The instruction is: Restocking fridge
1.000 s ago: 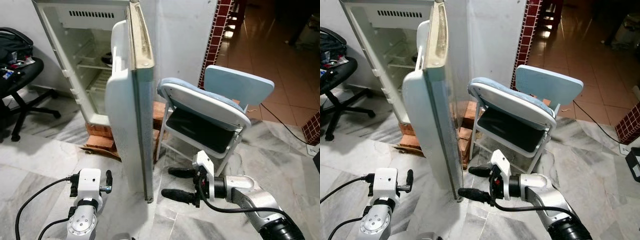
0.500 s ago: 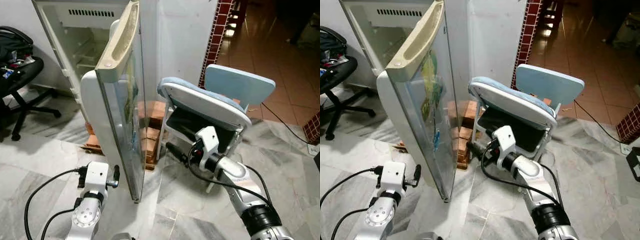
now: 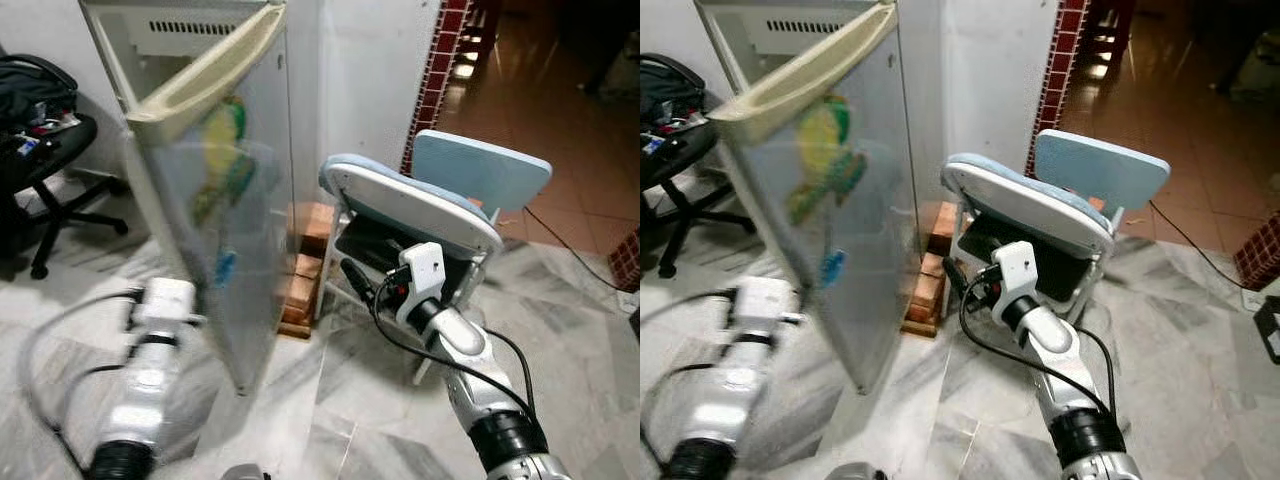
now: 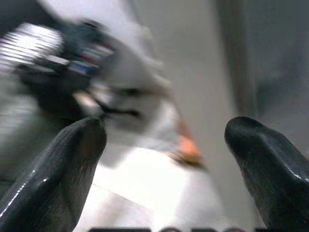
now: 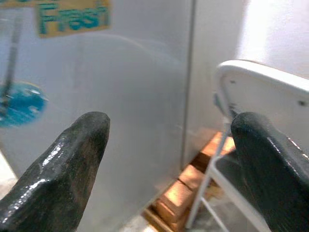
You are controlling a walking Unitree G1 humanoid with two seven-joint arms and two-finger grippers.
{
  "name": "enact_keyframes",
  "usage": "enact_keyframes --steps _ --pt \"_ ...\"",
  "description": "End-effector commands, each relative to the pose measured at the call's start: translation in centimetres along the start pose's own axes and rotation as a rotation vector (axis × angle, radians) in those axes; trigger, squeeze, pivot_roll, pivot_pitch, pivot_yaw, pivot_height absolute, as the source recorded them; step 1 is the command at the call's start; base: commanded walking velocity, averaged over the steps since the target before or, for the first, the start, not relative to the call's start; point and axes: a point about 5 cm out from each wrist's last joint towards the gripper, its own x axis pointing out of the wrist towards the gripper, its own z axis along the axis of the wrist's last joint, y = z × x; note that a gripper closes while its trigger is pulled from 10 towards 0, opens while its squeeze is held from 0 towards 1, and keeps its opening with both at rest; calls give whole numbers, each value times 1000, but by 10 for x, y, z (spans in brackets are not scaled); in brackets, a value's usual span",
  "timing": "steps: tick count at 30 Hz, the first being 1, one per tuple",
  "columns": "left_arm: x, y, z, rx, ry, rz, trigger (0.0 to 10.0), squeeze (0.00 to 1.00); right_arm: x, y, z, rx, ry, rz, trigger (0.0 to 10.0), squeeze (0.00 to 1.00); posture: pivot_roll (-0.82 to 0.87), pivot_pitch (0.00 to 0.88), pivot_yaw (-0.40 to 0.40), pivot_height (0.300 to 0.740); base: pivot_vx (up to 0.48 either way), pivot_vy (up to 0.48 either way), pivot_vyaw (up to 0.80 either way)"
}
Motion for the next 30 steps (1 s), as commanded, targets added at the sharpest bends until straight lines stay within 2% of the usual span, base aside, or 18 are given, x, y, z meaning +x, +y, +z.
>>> enact_keyframes --steps 1,2,4,5,8,10,13,16,19,20,24,30 --pt "-1 8 -5 -20 4 52 10000 0 0 0 -1 -1 -6 -10 10000 0 -7 13 28 740 0 0 0" --pt "-2 9 -5 -25 -4 54 10000 0 0 0 -1 -2 -6 -11 10000 0 -6 14 27 740 0 0 0" --pt "-11 -4 -4 -40 -36 2 10000 0 -1 1 -3 -3 -5 -10 10000 0 -3 14 27 740 0 0 0" --pt "-12 -5 -4 -41 -38 -3 10000 0 -1 2 -3 -3 -5 -10 10000 0 -3 14 27 740 0 0 0" --pt "-24 -25 2 -53 -82 -83 10000 0 0 2 -1 -19 -25 -24 10000 0 -3 14 27 740 0 0 0" --pt "-40 -38 8 -113 -105 -95 10000 0 0 -4 5 -1 -64 -92 10000 0 4 16 22 740 0 0 0" --pt "-46 -42 10 -143 -116 -107 10000 0 -1 -7 8 -12 -83 -133 10000 0 5 18 22 740 0 0 0" --pt "-58 -45 21 -181 -186 -133 10000 0 -5 -11 6 -23 -70 -218 10000 0 6 22 20 740 0 0 0" --pt "-67 -49 27 -228 -220 -187 10000 0 -8 -13 5 -54 -67 -256 10000 0 8 24 19 740 0 0 0" --pt "-73 -52 30 -259 -224 -228 10000 0 -11 -13 3 -27 -63 -278 10000 0 9 23 20 740 0 0 0" --pt "-84 -53 27 -259 -212 -263 10000 0 -20 -13 0 -36 -54 -314 10000 0 4 21 22 740 0 0 0" --pt "-87 -53 22 -264 -180 -273 10000 0 -19 -12 0 -59 -50 -324 10000 0 -2 23 27 740 0 0 0"
